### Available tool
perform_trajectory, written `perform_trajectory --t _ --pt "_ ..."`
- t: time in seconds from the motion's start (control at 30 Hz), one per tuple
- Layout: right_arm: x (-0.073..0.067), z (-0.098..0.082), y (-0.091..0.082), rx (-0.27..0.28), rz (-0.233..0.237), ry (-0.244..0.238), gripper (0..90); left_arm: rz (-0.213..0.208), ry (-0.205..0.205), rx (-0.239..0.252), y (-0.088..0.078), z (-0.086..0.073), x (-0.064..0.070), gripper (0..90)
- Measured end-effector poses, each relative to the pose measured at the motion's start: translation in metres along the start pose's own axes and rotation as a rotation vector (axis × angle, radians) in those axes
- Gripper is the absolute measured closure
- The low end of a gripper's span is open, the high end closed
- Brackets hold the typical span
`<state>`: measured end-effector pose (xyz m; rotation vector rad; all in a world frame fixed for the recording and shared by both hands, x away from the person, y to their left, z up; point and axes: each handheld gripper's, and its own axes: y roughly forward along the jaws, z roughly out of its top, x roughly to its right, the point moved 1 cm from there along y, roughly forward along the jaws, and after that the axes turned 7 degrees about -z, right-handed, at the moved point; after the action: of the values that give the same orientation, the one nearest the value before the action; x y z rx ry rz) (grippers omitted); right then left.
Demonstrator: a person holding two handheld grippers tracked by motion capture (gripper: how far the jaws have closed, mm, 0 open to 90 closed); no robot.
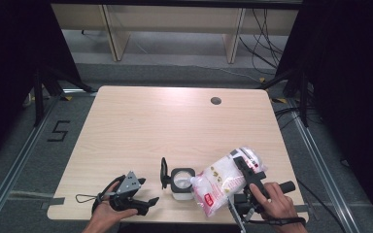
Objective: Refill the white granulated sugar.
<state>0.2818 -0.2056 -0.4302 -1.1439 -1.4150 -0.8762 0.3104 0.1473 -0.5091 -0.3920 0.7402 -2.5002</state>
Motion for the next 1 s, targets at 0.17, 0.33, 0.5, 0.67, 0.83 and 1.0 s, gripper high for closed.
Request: perform_trajectory --t 0.17,0.33,0.5,0.67,0.83,1.0 --pt "-0.0031 0.0000 -0.0011 -0.014 0.000 0.047 44.9 0.003 0.004 -0.005 -0.0004 0.0000 -0.0005 18.8" --pt "-0.0030 -0.0001 -0.0011 -0.016 0.000 0.046 44.9 0.000 0.000 0.000 -0.0001 0.0001 0.0000 18.8" --pt "-0.0025 -0.0005 -0.0010 -0.013 0.000 0.041 44.9 0.003 0.004 -0.006 -0.0005 0.0000 -0.0006 18.8" --pt "-0.0028 -0.0003 -0.0011 -0.016 0.005 0.042 44.9 0.004 0.004 -0.006 -0.0006 0.0001 -0.0006 18.8" --pt "-0.0029 -0.0005 -0.0010 -0.012 0.002 0.043 44.9 0.003 0.005 -0.006 -0.0006 0.0001 -0.0006 18.8" --pt "-0.0011 -0.0002 -0.0002 -0.001 0.003 0.019 44.9 0.002 -0.001 0.001 -0.0003 0.0001 -0.0001 18.8"
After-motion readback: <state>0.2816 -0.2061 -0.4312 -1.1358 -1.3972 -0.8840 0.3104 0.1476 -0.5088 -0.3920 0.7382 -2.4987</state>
